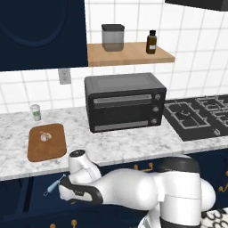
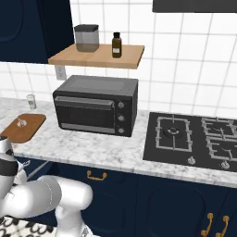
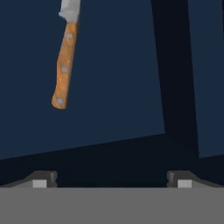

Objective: Place the appropriate cutting tool for cutting the garlic skin on the cutting board.

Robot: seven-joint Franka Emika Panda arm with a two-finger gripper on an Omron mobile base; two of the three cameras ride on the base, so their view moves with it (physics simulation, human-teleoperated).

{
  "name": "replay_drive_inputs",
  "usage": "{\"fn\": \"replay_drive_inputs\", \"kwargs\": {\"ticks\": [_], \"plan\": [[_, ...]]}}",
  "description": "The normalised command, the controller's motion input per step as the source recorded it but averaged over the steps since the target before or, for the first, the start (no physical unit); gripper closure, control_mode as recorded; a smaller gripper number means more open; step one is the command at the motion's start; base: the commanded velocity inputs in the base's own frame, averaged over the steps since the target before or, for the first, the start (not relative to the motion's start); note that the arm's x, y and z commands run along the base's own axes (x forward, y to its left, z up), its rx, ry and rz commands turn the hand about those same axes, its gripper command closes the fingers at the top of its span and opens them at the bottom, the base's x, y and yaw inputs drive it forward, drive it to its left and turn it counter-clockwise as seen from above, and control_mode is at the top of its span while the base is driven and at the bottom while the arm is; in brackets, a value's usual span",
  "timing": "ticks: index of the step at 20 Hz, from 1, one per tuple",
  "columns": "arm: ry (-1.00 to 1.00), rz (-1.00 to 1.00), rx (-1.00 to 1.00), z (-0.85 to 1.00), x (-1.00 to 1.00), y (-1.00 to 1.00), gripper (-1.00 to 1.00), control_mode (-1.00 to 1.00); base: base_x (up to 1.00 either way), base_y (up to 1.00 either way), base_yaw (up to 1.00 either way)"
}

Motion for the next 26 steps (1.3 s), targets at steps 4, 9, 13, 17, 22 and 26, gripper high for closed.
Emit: {"fn": "replay_drive_inputs", "kwargs": {"ticks": [4, 9, 13, 17, 22, 26], "plan": [[0.0, 0.0, 0.0, -0.09, -0.38, 0.0, -1.0, -1.0, 0.0, 0.0, 0.0], [0.0, 0.0, 0.0, -0.09, -0.52, 0.0, -1.0, -1.0, 0.0, 0.0, 0.0], [0.0, 0.0, 0.0, -0.09, -0.37, 0.0, -1.0, -1.0, 0.0, 0.0, 0.0], [0.0, 0.0, 0.0, 0.0, 0.01, -0.02, -1.0, -1.0, 0.0, 0.0, 0.0], [0.0, -0.01, 0.0, 0.13, 0.67, 0.02, -1.0, -1.0, 0.0, 0.0, 0.0], [0.0, -0.03, 0.0, 0.02, 0.89, 0.02, -1.0, -1.0, 0.0, 0.0, 0.0]]}}
